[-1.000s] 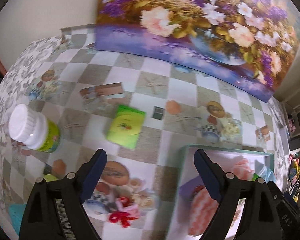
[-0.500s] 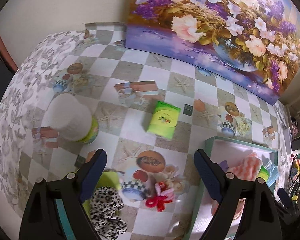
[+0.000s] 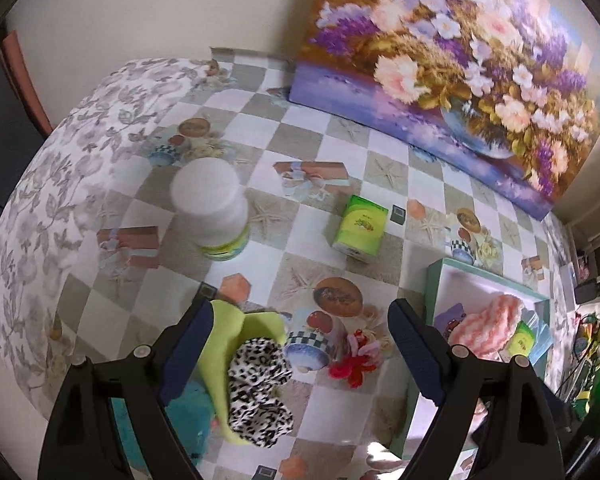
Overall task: Organize soft objects
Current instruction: 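Move both grippers back over the table toward the remaining items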
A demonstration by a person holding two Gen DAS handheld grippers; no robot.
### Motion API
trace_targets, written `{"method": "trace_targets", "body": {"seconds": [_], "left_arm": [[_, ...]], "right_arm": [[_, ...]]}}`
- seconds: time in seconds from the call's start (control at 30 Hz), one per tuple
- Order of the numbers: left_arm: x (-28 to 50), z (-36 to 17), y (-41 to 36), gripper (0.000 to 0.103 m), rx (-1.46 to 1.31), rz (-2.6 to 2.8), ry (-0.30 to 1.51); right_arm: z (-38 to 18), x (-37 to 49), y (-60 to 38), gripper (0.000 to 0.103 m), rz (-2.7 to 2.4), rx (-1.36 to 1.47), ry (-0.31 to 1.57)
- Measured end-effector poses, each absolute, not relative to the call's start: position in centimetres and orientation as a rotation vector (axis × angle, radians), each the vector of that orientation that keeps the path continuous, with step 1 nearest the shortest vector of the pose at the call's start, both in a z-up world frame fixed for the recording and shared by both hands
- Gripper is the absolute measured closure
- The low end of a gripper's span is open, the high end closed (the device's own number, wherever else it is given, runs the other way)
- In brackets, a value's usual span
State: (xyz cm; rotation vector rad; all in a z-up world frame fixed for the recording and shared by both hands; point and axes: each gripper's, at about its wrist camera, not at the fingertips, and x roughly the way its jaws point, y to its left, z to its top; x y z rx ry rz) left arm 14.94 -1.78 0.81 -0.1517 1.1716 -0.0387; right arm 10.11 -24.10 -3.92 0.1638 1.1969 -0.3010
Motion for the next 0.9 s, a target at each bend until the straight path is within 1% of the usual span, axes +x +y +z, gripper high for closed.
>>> {"method": "trace_targets", "body": {"seconds": [0.13, 0.37, 0.7, 0.73, 0.83, 0.87, 0.9], "left_arm": [[14.0, 0.6, -0.1, 0.014, -0.167, -0.029, 1.169], [14.6, -1.5, 3.7, 0.014, -0.221, 0.042, 1.222], [15.9, -3.8, 4.2, 0.014, -0.193, 0.056, 1.282], [16.0, -4.1, 4.1, 0.014, -0.188, 0.057, 1.291], [16.2, -4.6, 4.0, 0.014, -0.181, 0.052, 1.307], [16.3, -4.6, 3.9, 0.014, -0.179, 0.050, 1.310], [16.3, -4.6, 3.9, 0.014, -0.178, 0.046, 1.310]], "right_arm": [[-4.2, 10.1, -21.8, 0.000, -0.249, 0.130, 1.209], [-5.1, 11.2, -18.3, 0.000, -0.129, 0.101, 1.210], [-8.0, 13.7, -15.6, 0.000, -0.012, 0.081, 1.247], [-8.1, 13.9, -15.3, 0.002, -0.001, 0.075, 1.246], [-8.7, 14.3, -14.7, 0.013, 0.021, 0.068, 1.251], [-8.8, 14.4, -14.6, 0.015, 0.025, 0.068, 1.253], [-9.0, 14.5, -14.5, 0.015, 0.028, 0.066, 1.255]]}}
